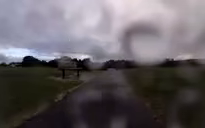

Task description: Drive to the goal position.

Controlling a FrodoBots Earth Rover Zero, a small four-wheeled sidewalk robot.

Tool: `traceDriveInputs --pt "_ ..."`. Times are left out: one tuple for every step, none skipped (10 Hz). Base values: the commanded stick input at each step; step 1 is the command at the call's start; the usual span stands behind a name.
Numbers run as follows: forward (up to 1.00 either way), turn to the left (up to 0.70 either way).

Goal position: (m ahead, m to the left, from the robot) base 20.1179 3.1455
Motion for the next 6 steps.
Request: traceDriveInputs --pt "0.70 0.00" --pt "0.70 0.00" --pt "0.70 0.00" --pt "0.70 0.00" --pt "0.70 0.00" --pt "0.70 -0.14"
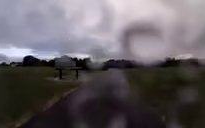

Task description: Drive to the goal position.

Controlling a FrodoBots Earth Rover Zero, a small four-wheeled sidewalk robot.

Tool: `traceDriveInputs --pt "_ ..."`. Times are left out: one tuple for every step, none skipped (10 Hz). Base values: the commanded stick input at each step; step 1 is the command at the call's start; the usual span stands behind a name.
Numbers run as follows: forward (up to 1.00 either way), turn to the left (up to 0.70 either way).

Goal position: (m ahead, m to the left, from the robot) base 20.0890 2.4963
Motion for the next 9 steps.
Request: traceDriveInputs --pt "0.70 -0.14" --pt "0.70 -0.14" --pt "0.70 -0.14" --pt "0.70 -0.14" --pt "0.70 -0.14" --pt "0.70 -0.14" --pt "0.70 -0.14" --pt "0.70 -0.14" --pt "0.70 -0.14"
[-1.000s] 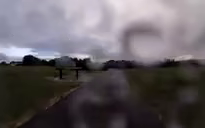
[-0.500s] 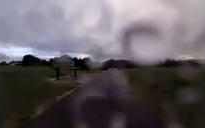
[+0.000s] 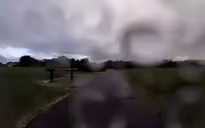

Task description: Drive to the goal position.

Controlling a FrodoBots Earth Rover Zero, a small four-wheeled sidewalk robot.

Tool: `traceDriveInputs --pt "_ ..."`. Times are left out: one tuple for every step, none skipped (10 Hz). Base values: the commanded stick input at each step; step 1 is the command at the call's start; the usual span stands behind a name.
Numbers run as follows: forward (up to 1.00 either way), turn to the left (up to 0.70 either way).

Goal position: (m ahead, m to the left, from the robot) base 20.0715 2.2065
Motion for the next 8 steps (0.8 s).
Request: traceDriveInputs --pt "0.70 -0.14" --pt "0.70 -0.14" --pt "0.70 -0.14" --pt "0.70 -0.08" --pt "0.70 -0.01" --pt "0.70 0.00" --pt "0.70 0.00" --pt "0.70 0.00"
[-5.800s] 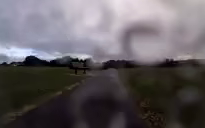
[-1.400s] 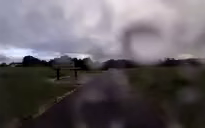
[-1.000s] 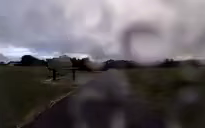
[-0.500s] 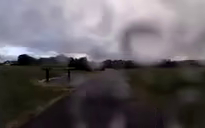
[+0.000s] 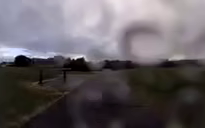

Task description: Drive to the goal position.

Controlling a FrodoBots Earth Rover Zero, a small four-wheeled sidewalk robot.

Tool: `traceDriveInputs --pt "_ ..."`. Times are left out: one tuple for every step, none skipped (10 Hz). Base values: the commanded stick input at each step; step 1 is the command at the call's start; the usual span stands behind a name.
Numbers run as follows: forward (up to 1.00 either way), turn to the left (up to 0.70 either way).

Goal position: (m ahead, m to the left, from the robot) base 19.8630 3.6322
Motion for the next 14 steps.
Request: traceDriveInputs --pt "0.70 0.00" --pt "0.70 0.00" --pt "0.70 0.00" --pt "0.70 0.00" --pt "0.70 0.00" --pt "0.70 0.00" --pt "0.70 0.00" --pt "0.70 0.00" --pt "0.70 0.00" --pt "0.70 0.00" --pt "0.70 0.00" --pt "0.70 0.00" --pt "0.70 0.00" --pt "0.70 0.00"
